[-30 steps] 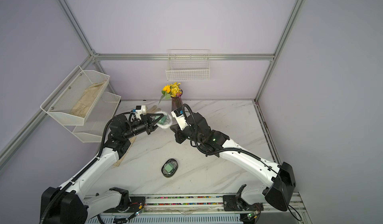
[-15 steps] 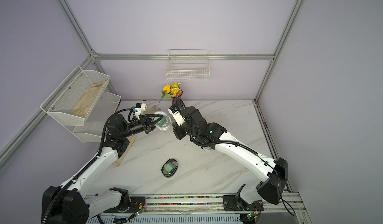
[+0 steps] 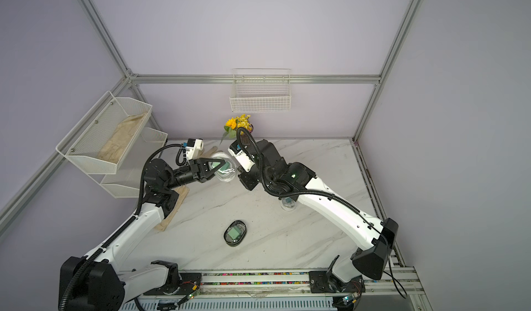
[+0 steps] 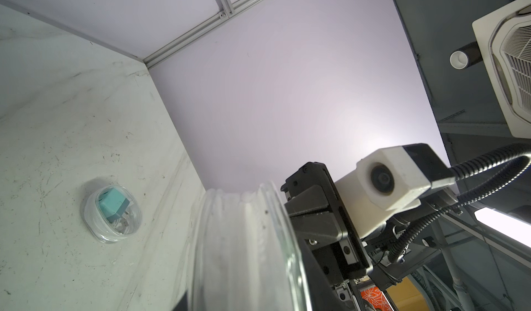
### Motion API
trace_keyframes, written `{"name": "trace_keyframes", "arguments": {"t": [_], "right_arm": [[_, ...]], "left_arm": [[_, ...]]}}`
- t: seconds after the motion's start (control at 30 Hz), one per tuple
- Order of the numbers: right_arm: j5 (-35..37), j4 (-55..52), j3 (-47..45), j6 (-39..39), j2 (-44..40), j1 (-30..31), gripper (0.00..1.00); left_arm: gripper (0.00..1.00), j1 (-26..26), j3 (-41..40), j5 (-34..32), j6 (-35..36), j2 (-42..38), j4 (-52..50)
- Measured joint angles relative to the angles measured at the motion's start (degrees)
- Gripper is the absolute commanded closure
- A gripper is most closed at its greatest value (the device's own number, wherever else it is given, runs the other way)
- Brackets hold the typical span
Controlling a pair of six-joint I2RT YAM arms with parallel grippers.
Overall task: Pack away charging kits
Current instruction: Zip the zipper on the storage bag, then place the storage bag at the center of the board.
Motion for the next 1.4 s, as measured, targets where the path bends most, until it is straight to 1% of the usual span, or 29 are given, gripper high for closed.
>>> {"name": "trace_keyframes", "arguments": {"t": [0.23,0.47,0.5,0.53,0.57,0.6,0.67,0.73,0.77,0.87,1.0,1.07,1.1,1.13,1.17,1.2,1.23,1.27,1.3,1.37,1.4], "right_arm": [[-0.5,-7.0,3.5,-3.2,2.2,0.0,1.00],[1.4,-10.7,5.5,-4.8,4.1,0.0,1.00],[1.6,-10.7,5.5,-4.6,4.3,0.0,0.98],[2.0,-10.4,5.2,-4.4,4.5,0.0,0.77],[2.8,-9.9,4.6,-3.8,4.5,-0.1,0.60],[4.1,-9.1,3.7,-3.4,4.4,-0.3,0.50],[6.1,-6.8,1.2,-2.4,4.1,-1.8,0.27],[6.8,-5.1,-2.0,-1.1,3.3,-3.9,0.14],[6.8,-4.4,-4.0,-0.2,2.6,-5.2,0.04],[6.4,-2.4,-8.8,2.1,0.4,-7.8,0.03],[5.8,2.6,-15.1,5.8,-3.6,-9.5,0.03],[6.1,6.3,-18.7,7.5,-6.3,-10.1,0.03],[6.1,8.9,-20.8,8.2,-8.0,-10.5,0.03],[5.9,12.0,-23.4,8.5,-10.0,-11.1,0.03],[5.8,15.2,-26.1,8.6,-12.1,-12.1,0.03],[5.9,17.4,-28.4,8.7,-13.8,-13.0,0.03],[6.2,20.2,-30.8,8.6,-15.6,-13.7,0.03],[6.7,22.9,-33.0,8.6,-17.0,-14.6,0.03],[7.4,24.9,-34.5,8.6,-17.9,-15.1,0.03],[8.8,29.7,-37.5,8.5,-19.3,-16.0,0.03],[9.1,31.5,-38.6,8.6,-19.8,-16.5,0.03]], "left_arm": [[1.00,-2.0,0.0,-0.9,11.2,-2.1,-9.7],[1.00,-3.3,-0.1,-1.8,17.0,-2.2,-12.8],[1.00,-3.3,-0.1,-2.2,17.5,-2.2,-13.2],[1.00,-3.4,-0.1,-3.1,18.1,-2.3,-13.9],[1.00,-3.6,-0.1,-4.4,18.4,-2.5,-14.7],[1.00,-3.7,-0.2,-5.4,18.8,-2.9,-16.1],[1.00,-5.1,-1.1,-10.2,19.4,-4.3,-19.2],[0.99,-6.5,-2.4,-16.3,19.5,-4.8,-21.2],[0.98,-7.3,-3.3,-19.7,19.5,-4.5,-21.7],[0.99,-9.8,-5.5,-28.7,19.6,0.0,-21.5],[0.99,-12.9,-6.4,-36.6,20.0,10.3,-18.8],[0.97,-14.0,-7.1,-39.6,20.0,14.4,-17.6],[0.93,-14.4,-7.2,-40.8,20.1,16.5,-17.1],[0.88,-14.6,-7.2,-41.8,20.3,18.3,-16.4],[0.79,-14.8,-7.2,-42.8,20.5,20.0,-15.8],[0.68,-14.8,-7.2,-43.5,20.6,21.2,-15.5],[0.53,-14.8,-7.2,-44.4,20.8,22.5,-15.2],[0.34,-14.9,-7.2,-45.2,21.4,23.4,-15.0],[0.22,-14.9,-7.2,-45.9,21.6,23.9,-15.1],[0.00,-14.9,-7.2,-47.3,22.1,24.0,-15.9],[0.00,-14.9,-7.2,-47.8,22.7,23.9,-16.4]]}}
